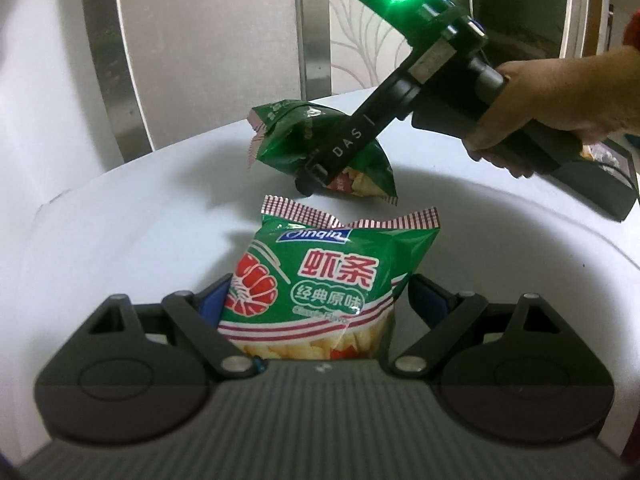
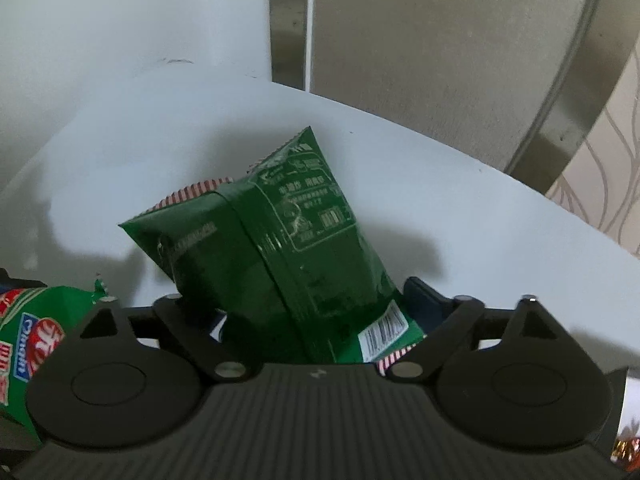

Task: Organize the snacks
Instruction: 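Grasp the dark green snack bag with the right tool while the left tool holds its green bag, then lift the green bag with the left tool while the right tool carries the dark green bag over the box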

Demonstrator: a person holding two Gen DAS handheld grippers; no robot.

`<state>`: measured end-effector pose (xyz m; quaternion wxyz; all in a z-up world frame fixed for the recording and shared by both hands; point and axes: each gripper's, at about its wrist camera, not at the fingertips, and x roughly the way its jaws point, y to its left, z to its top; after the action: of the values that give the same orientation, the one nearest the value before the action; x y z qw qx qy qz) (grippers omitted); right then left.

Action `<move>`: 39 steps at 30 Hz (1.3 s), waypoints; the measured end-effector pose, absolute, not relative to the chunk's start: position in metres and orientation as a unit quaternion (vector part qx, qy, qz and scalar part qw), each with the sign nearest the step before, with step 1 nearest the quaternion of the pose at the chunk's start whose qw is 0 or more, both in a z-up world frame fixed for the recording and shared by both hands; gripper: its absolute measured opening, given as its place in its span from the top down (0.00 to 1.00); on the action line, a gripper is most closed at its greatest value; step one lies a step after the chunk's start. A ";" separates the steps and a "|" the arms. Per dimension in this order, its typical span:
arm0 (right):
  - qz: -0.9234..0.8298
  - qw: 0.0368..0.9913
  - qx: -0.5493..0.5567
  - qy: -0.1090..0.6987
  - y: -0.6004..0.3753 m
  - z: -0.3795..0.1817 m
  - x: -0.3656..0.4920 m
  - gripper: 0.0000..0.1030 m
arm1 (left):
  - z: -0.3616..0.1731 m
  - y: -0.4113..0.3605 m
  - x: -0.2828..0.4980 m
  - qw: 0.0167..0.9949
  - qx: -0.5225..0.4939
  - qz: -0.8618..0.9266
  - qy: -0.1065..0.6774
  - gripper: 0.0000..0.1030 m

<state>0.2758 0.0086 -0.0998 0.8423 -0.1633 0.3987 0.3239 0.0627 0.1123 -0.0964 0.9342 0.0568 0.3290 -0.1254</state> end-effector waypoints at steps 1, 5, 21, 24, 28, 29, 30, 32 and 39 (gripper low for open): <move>0.324 0.842 -0.159 0.401 0.007 -0.099 0.275 0.16 | -0.097 0.111 0.062 0.935 0.055 -0.122 0.329 0.10; 0.315 0.846 -0.161 0.398 0.011 -0.099 0.271 0.26 | -0.098 0.109 0.060 0.937 0.052 -0.111 0.328 0.11; 0.248 0.874 -0.117 0.400 -0.024 -0.101 0.184 0.31 | -0.095 0.091 0.041 0.950 0.032 -0.033 0.309 0.30; 0.235 0.881 -0.103 0.398 -0.033 -0.097 0.166 0.31 | -0.095 0.094 0.036 0.951 0.009 -0.023 0.307 0.32; 0.222 0.887 -0.102 0.392 -0.043 -0.094 0.143 0.32 | -0.093 0.096 0.036 0.953 0.008 -0.022 0.302 0.38; 0.219 0.888 -0.100 0.391 -0.045 -0.094 0.139 0.32 | -0.092 0.096 0.037 0.953 0.006 -0.027 0.302 0.38; 0.216 0.891 -0.096 0.389 -0.047 -0.092 0.134 0.32 | -0.092 0.096 0.036 0.953 0.006 -0.028 0.302 0.39; 0.211 0.895 -0.091 0.382 -0.053 -0.089 0.125 0.32 | -0.090 0.096 0.036 0.954 0.007 -0.030 0.300 0.39; 0.202 0.907 -0.073 0.361 -0.066 -0.071 0.103 0.32 | -0.076 0.092 0.038 0.959 0.013 -0.043 0.279 0.40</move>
<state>0.1032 -0.0658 -0.0707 0.9074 -0.0734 0.3612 0.2018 0.0376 0.0919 -0.0764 0.9593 0.0126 0.2790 -0.0426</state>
